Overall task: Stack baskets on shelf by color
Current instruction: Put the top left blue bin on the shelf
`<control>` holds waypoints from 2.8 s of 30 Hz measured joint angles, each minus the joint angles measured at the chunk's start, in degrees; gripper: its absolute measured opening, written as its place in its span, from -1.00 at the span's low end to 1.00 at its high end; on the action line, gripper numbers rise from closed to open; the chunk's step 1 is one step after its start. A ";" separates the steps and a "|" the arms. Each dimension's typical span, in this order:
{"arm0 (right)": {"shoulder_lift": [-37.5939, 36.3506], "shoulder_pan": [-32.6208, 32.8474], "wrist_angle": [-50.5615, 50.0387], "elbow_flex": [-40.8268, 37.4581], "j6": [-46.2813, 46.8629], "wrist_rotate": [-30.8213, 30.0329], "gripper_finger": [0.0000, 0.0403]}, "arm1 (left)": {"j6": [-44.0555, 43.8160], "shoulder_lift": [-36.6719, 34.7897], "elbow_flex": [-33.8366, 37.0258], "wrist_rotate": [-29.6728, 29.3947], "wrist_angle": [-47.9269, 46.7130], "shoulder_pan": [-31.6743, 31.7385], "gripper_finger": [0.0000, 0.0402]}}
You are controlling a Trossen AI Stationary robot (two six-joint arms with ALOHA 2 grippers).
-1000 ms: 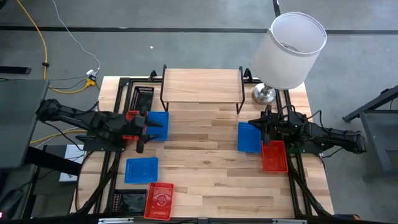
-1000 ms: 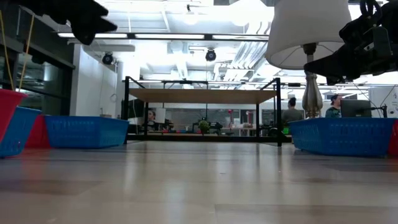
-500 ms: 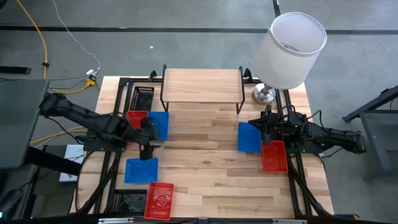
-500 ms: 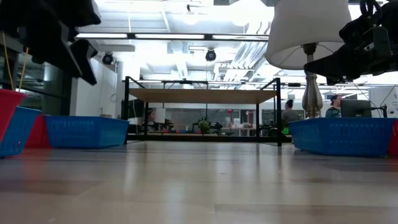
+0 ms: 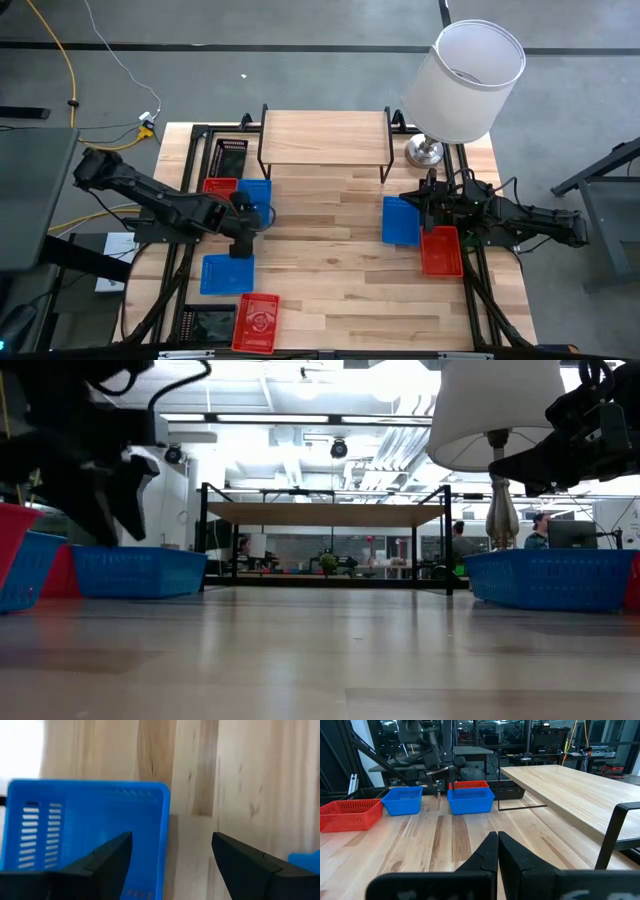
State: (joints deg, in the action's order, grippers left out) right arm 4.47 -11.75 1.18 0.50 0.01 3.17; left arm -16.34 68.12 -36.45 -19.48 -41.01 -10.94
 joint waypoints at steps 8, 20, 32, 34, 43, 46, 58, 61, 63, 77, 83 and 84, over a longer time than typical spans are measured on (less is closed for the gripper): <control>0.00 -0.02 -0.01 0.00 0.00 0.01 -1.00 | -0.02 5.61 0.00 3.18 -0.60 0.04 0.33; 0.00 -0.01 0.00 -0.01 0.00 0.02 -1.00 | -1.49 8.42 0.00 3.89 -1.42 1.33 0.31; 0.00 -0.01 -0.01 0.00 -0.02 0.00 -1.00 | -1.53 8.07 0.00 5.97 -2.69 2.73 -0.25; 0.00 -0.02 0.01 -0.01 0.00 0.01 -1.00 | -1.50 8.07 0.00 6.92 -2.67 2.73 -0.40; 0.00 -0.01 0.00 0.00 0.00 0.00 -1.00 | -1.48 8.07 -0.04 10.36 -2.67 2.73 -0.97; 0.00 0.00 -0.01 0.00 0.00 0.00 -1.00 | -0.99 8.07 -0.45 10.70 -3.26 2.62 -0.95; 0.00 -0.01 0.00 0.00 0.00 0.00 -1.00 | 6.26 8.07 -9.19 10.52 -5.72 2.56 -0.99; 0.00 0.00 -0.01 0.01 -0.02 0.01 -1.00 | 6.54 7.95 -10.78 10.53 -5.70 1.86 -1.00; 0.00 -0.01 0.00 0.01 -0.01 0.02 -1.00 | 6.97 7.54 -11.64 10.55 -5.52 1.03 -1.00; 0.35 -0.02 -0.01 -0.01 0.00 0.02 -1.00 | 11.87 1.94 -13.62 7.56 7.79 -6.67 -1.00; 0.93 -0.01 -0.01 0.00 -0.01 -0.14 -1.00 | 13.18 -4.46 -13.62 -0.01 6.53 -6.69 -1.00; 0.96 -0.02 -0.03 -0.01 0.00 -0.14 -1.00 | 13.55 -5.21 -13.62 -1.34 6.16 -6.56 -1.00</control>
State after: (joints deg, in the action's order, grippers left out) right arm 5.43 -11.77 1.15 0.49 0.01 3.03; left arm -2.79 62.91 -50.06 -20.82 -34.84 -17.50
